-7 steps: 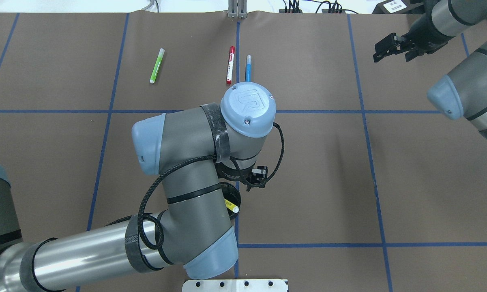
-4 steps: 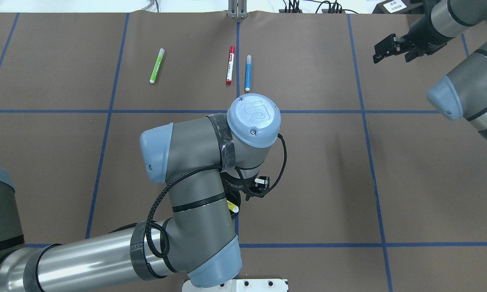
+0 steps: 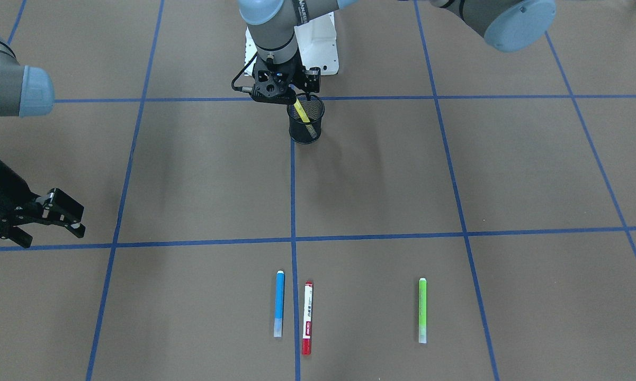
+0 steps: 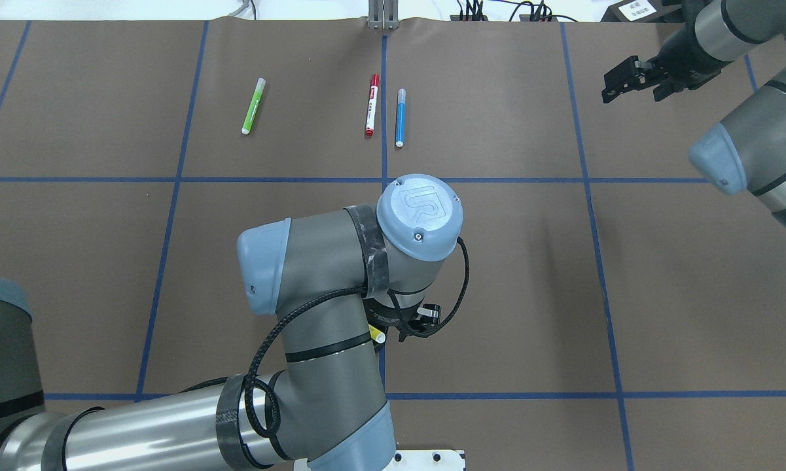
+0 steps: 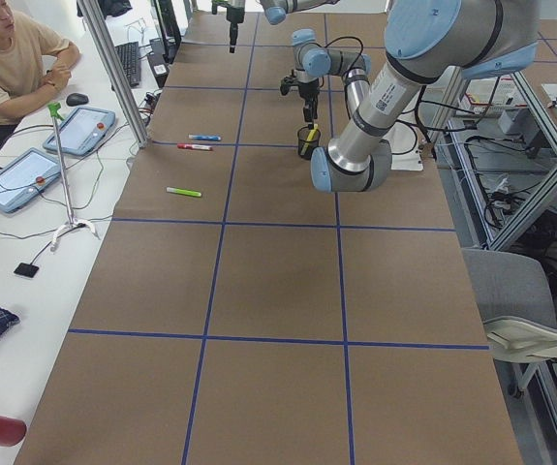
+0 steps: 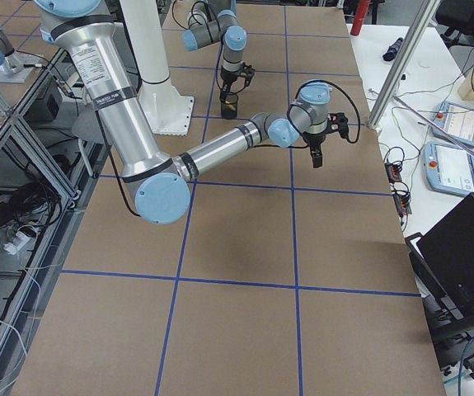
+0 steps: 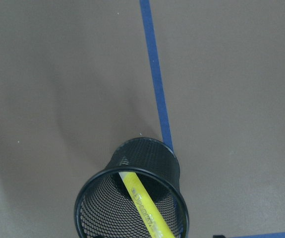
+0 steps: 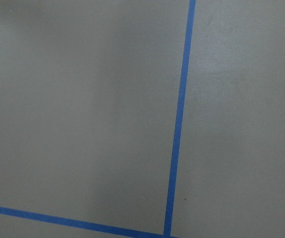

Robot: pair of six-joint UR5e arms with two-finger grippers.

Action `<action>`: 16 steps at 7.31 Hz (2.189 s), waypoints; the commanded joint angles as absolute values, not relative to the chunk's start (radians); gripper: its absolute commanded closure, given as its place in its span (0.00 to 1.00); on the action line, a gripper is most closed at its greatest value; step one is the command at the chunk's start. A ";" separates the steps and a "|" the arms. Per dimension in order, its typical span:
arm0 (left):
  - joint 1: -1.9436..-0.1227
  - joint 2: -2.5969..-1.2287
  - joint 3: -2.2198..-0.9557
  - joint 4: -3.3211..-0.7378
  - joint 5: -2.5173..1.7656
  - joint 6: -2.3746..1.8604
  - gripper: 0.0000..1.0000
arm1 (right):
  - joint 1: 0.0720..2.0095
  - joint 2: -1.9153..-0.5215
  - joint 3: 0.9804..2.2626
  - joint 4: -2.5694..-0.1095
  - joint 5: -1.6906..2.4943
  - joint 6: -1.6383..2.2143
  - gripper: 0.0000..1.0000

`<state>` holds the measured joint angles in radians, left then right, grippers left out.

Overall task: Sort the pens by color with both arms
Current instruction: 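Move the left gripper down over the pen cup, then close the left gripper on the yellow highlighter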

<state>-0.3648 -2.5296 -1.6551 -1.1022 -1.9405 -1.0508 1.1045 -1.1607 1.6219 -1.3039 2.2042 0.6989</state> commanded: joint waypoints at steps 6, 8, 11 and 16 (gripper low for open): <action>-0.359 -2.526 -1.623 -1.135 -1.939 -1.051 0.36 | 1.104 -1.160 1.621 -1.304 2.210 0.699 0.01; -0.348 -2.525 -1.623 -1.135 -1.939 -1.051 0.37 | 1.104 -1.160 1.621 -1.304 2.210 0.699 0.01; -0.350 -2.528 -1.629 -1.134 -1.937 -1.051 0.52 | 1.104 -1.160 1.623 -1.302 2.212 0.699 0.01; -0.350 -2.520 -1.637 -1.131 -1.933 -1.051 0.58 | 1.104 -1.160 1.621 -1.301 2.212 0.699 0.01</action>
